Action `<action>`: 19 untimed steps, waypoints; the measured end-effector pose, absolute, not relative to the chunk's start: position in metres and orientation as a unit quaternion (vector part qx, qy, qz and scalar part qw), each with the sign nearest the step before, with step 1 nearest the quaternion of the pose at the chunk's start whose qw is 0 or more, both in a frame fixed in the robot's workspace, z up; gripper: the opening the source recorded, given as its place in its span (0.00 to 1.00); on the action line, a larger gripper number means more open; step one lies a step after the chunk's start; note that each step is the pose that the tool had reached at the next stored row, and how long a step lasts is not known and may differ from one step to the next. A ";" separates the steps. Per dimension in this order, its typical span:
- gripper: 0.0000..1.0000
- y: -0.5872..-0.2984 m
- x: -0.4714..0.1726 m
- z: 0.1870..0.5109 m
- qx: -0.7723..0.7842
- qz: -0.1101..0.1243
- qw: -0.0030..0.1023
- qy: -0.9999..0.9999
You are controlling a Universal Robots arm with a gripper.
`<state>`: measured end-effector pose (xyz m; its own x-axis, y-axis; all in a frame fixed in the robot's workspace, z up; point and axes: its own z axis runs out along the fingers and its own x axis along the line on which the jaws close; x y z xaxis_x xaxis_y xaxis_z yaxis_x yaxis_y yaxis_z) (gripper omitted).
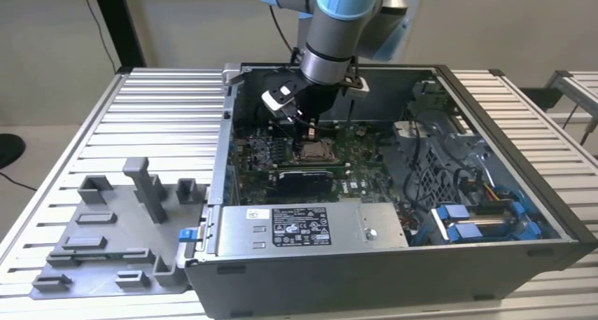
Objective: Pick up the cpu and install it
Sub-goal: 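Install the first cpu locking lever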
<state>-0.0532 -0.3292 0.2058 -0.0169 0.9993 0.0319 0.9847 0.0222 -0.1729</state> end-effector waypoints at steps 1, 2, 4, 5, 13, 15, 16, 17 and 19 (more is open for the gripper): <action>0.00 -0.329 -0.054 0.205 -0.697 0.051 0.072 -0.711; 0.00 -0.329 -0.054 0.205 -0.697 0.051 0.072 -0.711; 0.00 -0.329 -0.054 0.205 -0.697 0.051 0.072 -0.711; 0.00 -0.329 -0.054 0.204 -0.697 0.051 0.072 -0.711; 0.00 -0.329 -0.056 0.201 -0.697 0.051 0.072 -0.711; 0.00 -0.329 -0.056 0.205 -0.697 0.050 0.072 -0.711; 0.00 -0.329 -0.056 0.207 -0.697 0.051 0.072 -0.711; 0.00 -0.329 -0.056 0.209 -0.697 0.051 0.072 -0.711; 0.00 -0.327 -0.056 0.210 -0.697 0.049 0.071 -0.711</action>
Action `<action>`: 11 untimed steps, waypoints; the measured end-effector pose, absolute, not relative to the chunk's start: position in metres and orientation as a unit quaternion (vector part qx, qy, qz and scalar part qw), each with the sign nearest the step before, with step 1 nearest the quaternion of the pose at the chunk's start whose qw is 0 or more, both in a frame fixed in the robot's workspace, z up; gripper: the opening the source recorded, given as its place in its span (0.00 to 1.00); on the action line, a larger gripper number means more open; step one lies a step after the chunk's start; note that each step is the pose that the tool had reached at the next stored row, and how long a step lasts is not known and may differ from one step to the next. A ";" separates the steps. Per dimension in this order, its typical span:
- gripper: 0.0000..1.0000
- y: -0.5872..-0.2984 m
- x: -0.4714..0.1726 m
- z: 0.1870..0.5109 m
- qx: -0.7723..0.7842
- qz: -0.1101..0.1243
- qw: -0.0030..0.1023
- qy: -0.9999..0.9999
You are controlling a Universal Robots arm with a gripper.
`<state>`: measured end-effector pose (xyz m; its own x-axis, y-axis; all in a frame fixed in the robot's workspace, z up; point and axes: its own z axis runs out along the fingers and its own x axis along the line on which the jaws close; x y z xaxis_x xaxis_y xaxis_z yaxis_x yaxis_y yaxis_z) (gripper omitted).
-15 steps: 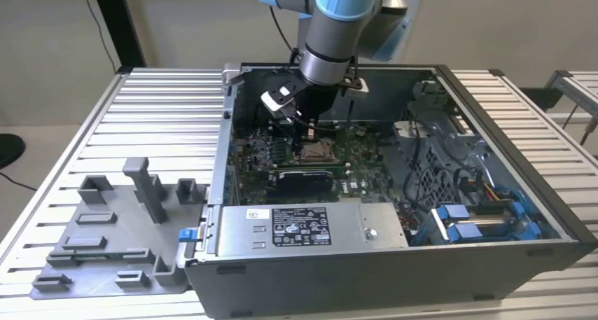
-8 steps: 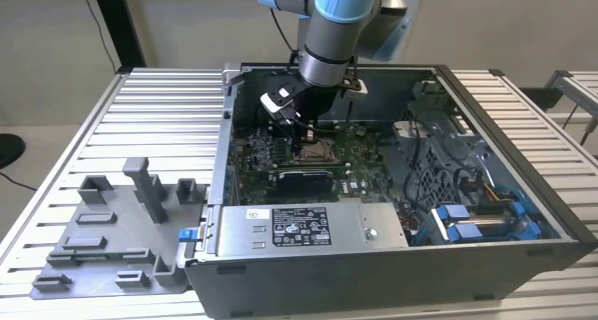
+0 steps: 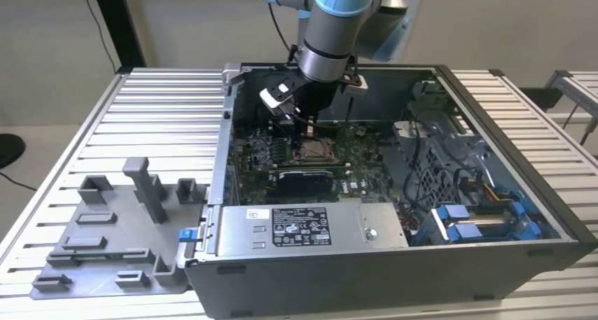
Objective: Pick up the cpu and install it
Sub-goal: 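Install the first cpu locking lever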
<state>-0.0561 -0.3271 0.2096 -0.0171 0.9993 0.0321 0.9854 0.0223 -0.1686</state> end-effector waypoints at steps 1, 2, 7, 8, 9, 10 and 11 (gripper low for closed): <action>0.00 -0.326 -0.056 0.210 -0.698 0.048 0.070 -0.712; 0.00 -0.325 -0.056 0.210 -0.697 0.047 0.068 -0.712; 0.00 -0.321 -0.056 0.208 -0.698 0.044 0.066 -0.712; 0.00 -0.321 -0.057 0.206 -0.697 0.043 0.066 -0.712; 0.00 -0.321 -0.057 0.204 -0.697 0.042 0.067 -0.712; 0.00 -0.321 -0.057 0.203 -0.697 0.042 0.068 -0.712; 0.00 -0.321 -0.057 0.202 -0.697 0.041 0.068 -0.712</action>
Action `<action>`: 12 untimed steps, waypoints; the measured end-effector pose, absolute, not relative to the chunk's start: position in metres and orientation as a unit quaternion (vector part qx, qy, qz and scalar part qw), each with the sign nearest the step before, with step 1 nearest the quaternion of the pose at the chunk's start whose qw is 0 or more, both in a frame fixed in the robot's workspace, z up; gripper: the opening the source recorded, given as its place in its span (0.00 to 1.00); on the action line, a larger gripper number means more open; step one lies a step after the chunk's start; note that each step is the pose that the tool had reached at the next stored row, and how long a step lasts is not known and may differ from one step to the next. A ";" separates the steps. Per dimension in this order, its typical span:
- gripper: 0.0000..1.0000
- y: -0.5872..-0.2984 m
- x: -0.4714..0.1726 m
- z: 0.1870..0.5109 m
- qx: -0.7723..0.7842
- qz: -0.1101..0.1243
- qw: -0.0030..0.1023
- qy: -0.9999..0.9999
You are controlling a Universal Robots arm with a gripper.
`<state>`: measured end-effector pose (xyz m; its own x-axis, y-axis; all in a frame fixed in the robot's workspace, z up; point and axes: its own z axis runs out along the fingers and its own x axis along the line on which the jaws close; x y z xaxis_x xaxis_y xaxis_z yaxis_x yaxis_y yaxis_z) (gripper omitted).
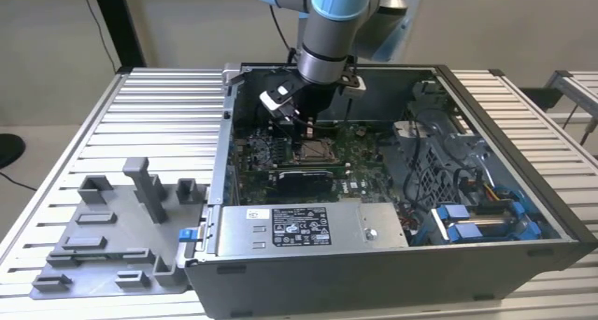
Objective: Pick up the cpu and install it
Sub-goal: 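Install the first cpu locking lever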
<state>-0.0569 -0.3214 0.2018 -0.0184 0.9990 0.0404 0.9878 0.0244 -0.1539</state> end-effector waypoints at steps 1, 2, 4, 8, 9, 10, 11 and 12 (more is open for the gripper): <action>0.00 -0.321 -0.057 0.201 -0.697 0.040 0.069 -0.712; 0.00 -0.321 -0.057 0.201 -0.697 0.040 0.070 -0.712; 0.00 -0.320 -0.057 0.202 -0.697 0.038 0.071 -0.712; 0.00 -0.320 -0.059 0.212 -0.697 0.038 0.070 -0.713; 0.00 -0.320 -0.060 0.215 -0.697 0.038 0.070 -0.713; 0.00 -0.320 -0.060 0.217 -0.697 0.038 0.070 -0.713; 0.00 -0.320 -0.061 0.218 -0.697 0.038 0.070 -0.713; 0.00 -0.320 -0.063 0.218 -0.697 0.038 0.070 -0.713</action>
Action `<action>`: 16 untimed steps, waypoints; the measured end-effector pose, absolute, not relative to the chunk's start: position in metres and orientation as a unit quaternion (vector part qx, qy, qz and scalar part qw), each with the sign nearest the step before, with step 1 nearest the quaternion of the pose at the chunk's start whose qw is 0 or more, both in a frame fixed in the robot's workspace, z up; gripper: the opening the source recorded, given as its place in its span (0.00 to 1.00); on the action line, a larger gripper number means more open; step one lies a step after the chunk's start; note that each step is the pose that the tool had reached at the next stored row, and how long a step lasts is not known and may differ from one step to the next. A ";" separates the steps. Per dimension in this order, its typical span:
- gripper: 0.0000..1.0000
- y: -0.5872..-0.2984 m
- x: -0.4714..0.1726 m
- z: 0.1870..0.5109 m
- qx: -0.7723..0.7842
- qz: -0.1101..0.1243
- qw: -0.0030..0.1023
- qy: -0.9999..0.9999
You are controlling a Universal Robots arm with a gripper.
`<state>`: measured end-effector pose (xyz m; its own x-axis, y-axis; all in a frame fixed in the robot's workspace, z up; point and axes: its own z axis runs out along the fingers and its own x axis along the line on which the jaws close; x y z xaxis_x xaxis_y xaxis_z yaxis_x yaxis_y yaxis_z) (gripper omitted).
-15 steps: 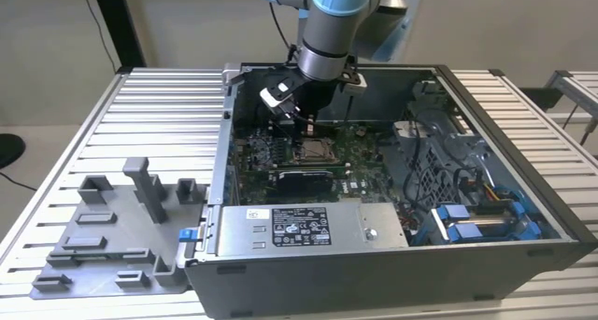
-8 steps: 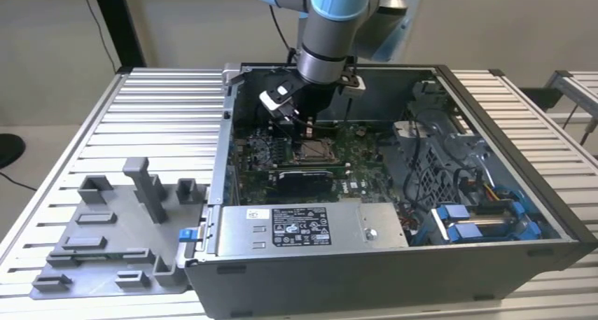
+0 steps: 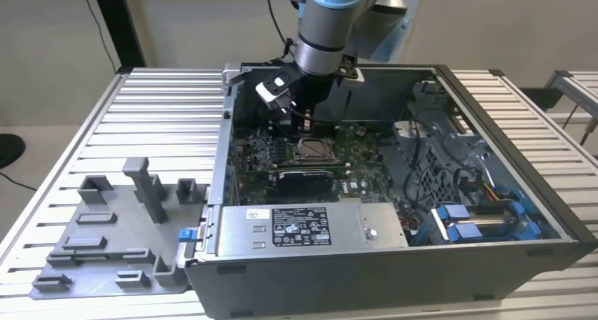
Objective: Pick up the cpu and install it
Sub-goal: 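Install the first cpu locking lever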
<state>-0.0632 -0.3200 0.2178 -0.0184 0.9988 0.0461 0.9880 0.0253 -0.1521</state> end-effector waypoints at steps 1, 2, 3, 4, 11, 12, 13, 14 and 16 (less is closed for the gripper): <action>0.00 -0.320 -0.066 0.218 -0.697 0.038 0.070 -0.713; 0.00 -0.320 -0.069 0.218 -0.697 0.038 0.070 -0.713; 0.00 -0.320 -0.073 0.218 -0.697 0.038 0.070 -0.713; 0.00 -0.320 -0.077 0.218 -0.697 0.038 0.070 -0.713; 0.00 -0.320 -0.098 0.221 -0.697 0.037 0.070 -0.713; 0.00 -0.321 -0.099 0.223 -0.697 0.037 0.070 -0.713; 0.00 -0.321 -0.100 0.223 -0.697 0.037 0.071 -0.713; 0.00 -0.322 -0.101 0.224 -0.697 0.036 0.071 -0.713; 0.00 -0.323 -0.102 0.227 -0.697 0.036 0.071 -0.713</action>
<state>-0.1019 -0.3234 0.2265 -0.0186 0.9986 0.0500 0.9883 0.0259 -0.1505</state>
